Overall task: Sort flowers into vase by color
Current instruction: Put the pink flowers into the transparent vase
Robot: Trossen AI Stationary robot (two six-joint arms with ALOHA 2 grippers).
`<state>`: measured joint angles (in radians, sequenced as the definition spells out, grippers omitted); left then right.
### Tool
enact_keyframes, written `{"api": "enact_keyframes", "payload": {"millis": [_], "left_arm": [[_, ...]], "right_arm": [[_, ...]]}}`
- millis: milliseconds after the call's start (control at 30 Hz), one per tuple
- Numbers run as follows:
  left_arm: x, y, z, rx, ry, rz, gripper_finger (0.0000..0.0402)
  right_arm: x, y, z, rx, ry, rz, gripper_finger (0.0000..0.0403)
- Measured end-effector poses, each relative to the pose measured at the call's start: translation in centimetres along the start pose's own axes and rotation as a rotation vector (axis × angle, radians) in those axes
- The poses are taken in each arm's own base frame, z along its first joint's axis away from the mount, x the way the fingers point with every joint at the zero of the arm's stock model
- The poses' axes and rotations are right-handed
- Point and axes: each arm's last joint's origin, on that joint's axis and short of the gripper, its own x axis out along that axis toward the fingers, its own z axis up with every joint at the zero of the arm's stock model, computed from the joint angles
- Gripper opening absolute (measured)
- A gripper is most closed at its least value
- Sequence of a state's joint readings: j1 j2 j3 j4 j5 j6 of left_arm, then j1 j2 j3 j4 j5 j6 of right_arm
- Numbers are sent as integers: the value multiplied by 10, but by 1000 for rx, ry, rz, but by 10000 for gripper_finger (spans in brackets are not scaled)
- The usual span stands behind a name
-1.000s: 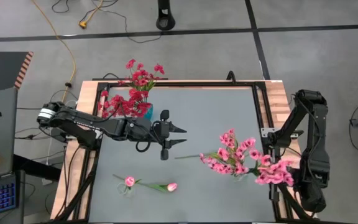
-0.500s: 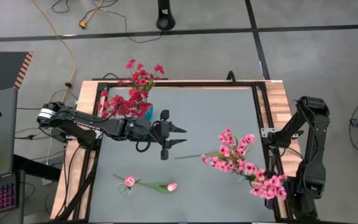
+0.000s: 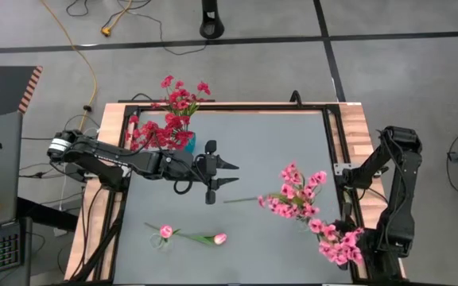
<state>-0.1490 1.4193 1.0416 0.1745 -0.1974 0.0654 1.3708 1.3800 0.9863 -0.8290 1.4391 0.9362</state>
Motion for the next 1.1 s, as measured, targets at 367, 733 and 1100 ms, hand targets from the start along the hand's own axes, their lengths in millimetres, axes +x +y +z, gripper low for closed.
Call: {"api": "enact_keyframes", "payload": {"millis": [367, 733, 1100], "left_arm": [[0, 0, 0, -10, 0, 0, 139], [0, 0, 0, -18, 0, 0, 139], [0, 0, 0, -18, 0, 0, 139]], "right_arm": [[10, -2, 1, 52, 11, -41, 80], [18, -10, 5, 77, 73, -35, 204], [12, -28, 17, 192, 239, 130, 239]]}}
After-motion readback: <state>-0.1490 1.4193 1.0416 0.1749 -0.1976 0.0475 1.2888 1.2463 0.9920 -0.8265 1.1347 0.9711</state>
